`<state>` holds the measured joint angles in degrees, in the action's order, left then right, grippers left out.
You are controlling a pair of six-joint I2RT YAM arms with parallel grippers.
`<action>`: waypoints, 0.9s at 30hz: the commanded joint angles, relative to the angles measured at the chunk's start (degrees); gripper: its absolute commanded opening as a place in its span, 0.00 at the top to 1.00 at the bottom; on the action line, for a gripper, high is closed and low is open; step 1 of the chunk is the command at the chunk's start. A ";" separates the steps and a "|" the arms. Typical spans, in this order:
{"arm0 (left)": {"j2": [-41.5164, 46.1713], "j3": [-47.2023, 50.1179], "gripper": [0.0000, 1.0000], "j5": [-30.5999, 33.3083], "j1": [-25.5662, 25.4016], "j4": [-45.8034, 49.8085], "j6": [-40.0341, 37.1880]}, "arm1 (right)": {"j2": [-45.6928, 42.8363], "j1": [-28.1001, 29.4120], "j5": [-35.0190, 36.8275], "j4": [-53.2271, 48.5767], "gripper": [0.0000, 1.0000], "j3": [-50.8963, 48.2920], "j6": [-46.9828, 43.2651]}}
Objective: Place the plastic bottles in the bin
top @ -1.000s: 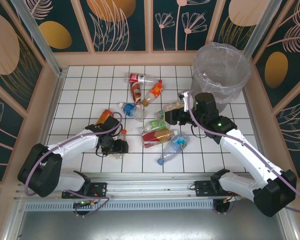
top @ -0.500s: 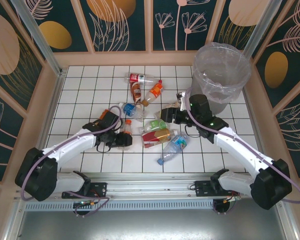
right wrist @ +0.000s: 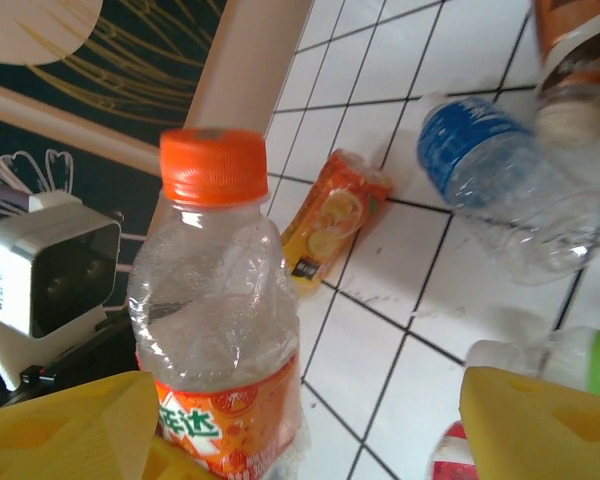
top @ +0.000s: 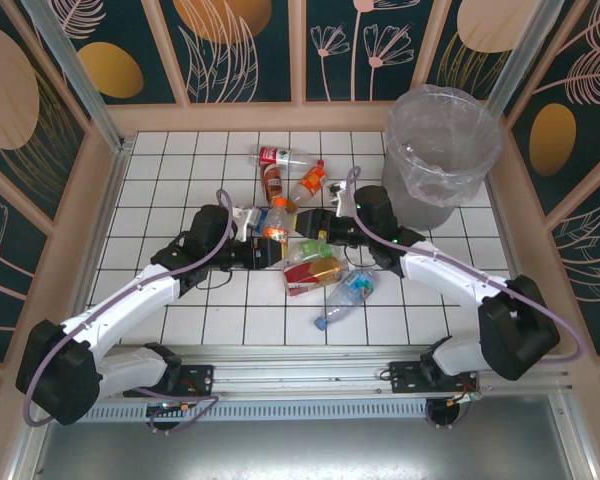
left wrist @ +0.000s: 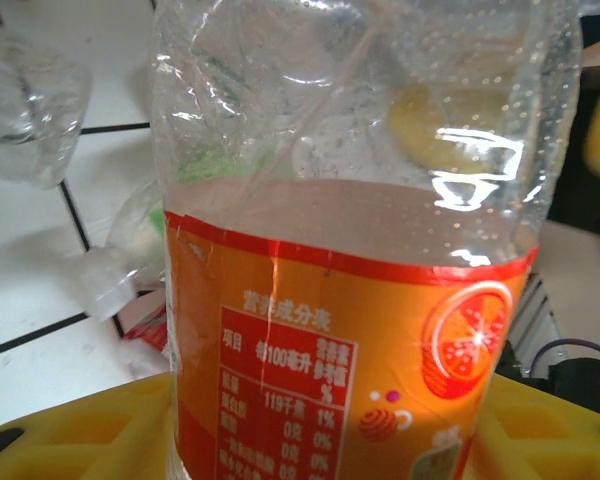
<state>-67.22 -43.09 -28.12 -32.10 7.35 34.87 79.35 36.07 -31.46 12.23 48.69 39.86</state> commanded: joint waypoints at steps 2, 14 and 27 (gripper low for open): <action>0.21 0.59 0.49 -2.75 -0.59 -5.49 1.07 | 2.25 2.02 -3.95 6.60 0.18 3.94 1.27; -0.71 1.26 0.49 -4.14 -0.94 -9.17 2.01 | 5.02 4.01 -4.67 9.57 0.21 5.33 1.91; -1.84 1.32 0.45 -5.40 -1.15 -10.35 1.35 | 6.38 4.25 -4.65 9.54 0.44 6.83 1.66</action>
<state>-68.31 -41.78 -32.08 -32.80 -1.34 36.56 85.56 39.97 -34.98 19.46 53.12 41.34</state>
